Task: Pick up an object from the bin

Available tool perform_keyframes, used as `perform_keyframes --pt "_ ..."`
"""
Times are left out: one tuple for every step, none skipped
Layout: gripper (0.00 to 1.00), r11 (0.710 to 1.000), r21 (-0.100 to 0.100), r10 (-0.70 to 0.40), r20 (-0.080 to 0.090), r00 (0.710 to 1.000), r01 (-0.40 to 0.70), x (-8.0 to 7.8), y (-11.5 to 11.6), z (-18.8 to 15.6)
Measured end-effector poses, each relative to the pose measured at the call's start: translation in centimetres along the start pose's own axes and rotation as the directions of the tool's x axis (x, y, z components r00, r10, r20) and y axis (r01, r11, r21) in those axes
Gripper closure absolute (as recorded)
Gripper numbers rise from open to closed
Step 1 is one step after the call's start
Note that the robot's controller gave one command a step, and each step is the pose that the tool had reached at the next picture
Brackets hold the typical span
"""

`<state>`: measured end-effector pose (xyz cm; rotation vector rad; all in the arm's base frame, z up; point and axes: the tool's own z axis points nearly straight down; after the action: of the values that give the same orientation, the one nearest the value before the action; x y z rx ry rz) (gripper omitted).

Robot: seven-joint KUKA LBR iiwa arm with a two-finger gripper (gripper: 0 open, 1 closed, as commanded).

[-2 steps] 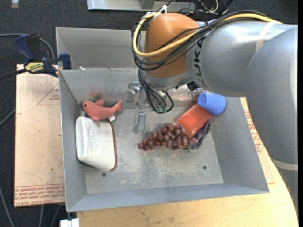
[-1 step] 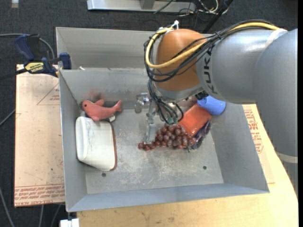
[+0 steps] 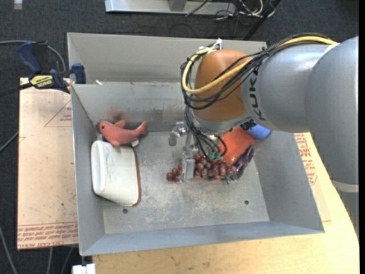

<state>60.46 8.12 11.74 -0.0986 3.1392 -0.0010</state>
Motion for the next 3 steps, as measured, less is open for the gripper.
perform_keyframes --pt "0.00 0.999 -0.005 -0.045 0.002 0.999 0.045 0.6 -0.8 1.2" --pt "1.00 0.971 -0.001 -0.239 0.002 0.971 0.239 3.0 -4.0 4.8" --pt "1.00 0.971 -0.001 -0.239 0.002 0.971 0.239 3.0 -4.0 4.8"
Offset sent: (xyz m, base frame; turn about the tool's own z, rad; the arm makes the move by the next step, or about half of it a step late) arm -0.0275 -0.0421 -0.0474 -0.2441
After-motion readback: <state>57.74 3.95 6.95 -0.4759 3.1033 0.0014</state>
